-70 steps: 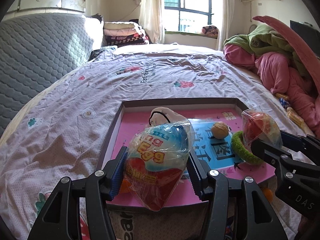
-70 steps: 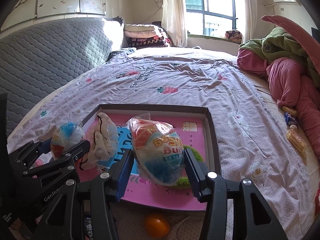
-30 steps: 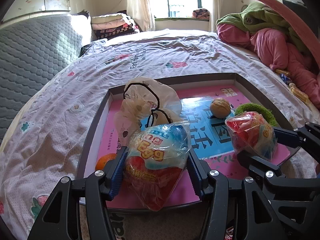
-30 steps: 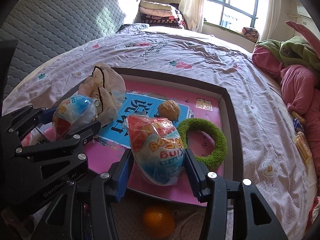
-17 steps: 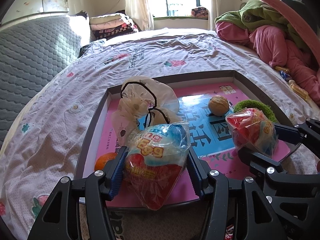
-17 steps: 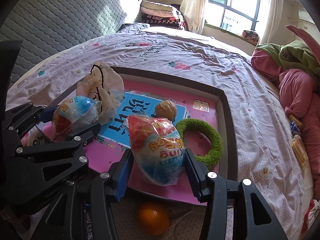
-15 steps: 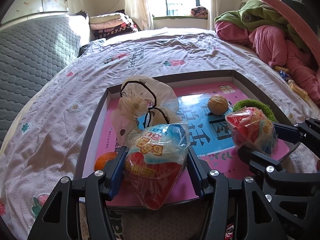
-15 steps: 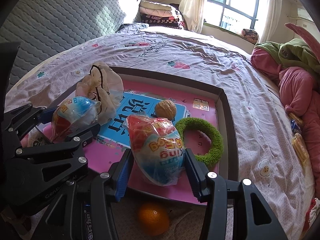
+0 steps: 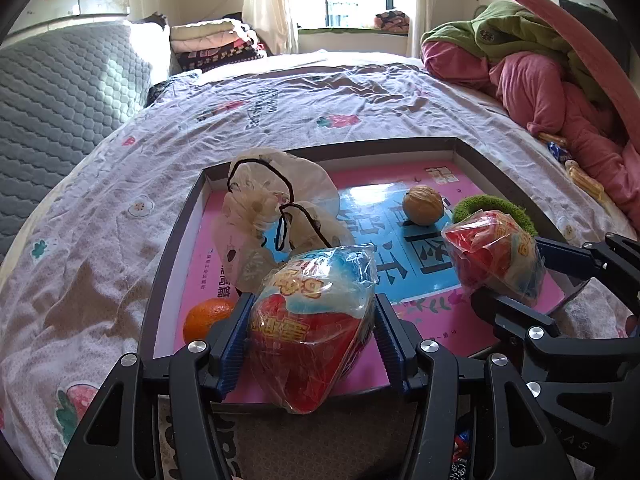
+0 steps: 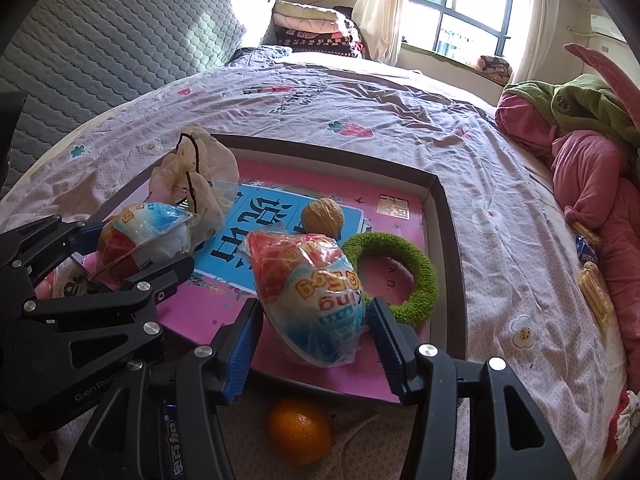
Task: Organize objects
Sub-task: 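Lower and open the left tool to drop the BB bag while the right tool releases the red bag, then pull both open tools back from the tray toward the cookie pack and orange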
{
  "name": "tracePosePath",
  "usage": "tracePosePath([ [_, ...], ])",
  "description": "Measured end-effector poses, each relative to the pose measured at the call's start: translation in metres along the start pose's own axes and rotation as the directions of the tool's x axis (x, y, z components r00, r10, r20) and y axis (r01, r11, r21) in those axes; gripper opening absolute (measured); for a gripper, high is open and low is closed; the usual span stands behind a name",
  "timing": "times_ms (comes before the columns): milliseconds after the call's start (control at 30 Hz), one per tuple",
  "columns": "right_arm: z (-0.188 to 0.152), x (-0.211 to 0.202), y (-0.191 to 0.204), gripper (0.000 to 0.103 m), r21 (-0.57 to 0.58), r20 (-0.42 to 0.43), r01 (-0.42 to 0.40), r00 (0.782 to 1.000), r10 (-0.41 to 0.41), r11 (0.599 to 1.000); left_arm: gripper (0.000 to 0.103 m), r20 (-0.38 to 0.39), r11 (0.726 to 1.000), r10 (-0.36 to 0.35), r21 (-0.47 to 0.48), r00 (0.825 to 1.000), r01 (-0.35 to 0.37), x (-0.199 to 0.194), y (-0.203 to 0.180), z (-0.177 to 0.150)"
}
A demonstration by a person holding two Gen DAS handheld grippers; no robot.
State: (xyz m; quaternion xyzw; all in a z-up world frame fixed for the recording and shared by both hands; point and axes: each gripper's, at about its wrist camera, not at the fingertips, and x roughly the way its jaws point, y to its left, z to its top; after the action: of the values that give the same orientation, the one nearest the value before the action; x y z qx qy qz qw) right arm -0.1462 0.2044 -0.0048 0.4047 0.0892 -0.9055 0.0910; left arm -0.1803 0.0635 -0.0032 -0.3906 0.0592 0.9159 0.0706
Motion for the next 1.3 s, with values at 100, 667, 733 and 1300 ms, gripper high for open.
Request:
tracePosePath([
  [100, -0.001, -0.001, -0.002, 0.058, 0.006, -0.001, -0.004, 1.0, 0.004, 1.0, 0.059, -0.004, 1.0, -0.009, -0.003, 1.0, 0.009, 0.0, -0.001, 0.0],
  [667, -0.006, -0.011, -0.01, 0.064, 0.021, 0.012, -0.003, 1.0, 0.002, 1.0, 0.061, -0.03, 0.997, -0.072, -0.038, 0.997, 0.071, 0.002, 0.002, -0.001],
  [733, -0.005, -0.012, -0.01, 0.067, 0.022, 0.015, -0.009, 1.0, 0.009, 1.0, 0.061, -0.03, 0.996, -0.079, -0.045, 0.996, 0.078, 0.002, 0.003, 0.0],
  [1300, -0.001, -0.035, -0.019, 0.07, 0.074, 0.097, -0.024, 0.995, 0.017, 0.997, 0.069, -0.015, 0.986, -0.112, -0.127, 0.994, 0.11, -0.008, 0.02, 0.005],
])
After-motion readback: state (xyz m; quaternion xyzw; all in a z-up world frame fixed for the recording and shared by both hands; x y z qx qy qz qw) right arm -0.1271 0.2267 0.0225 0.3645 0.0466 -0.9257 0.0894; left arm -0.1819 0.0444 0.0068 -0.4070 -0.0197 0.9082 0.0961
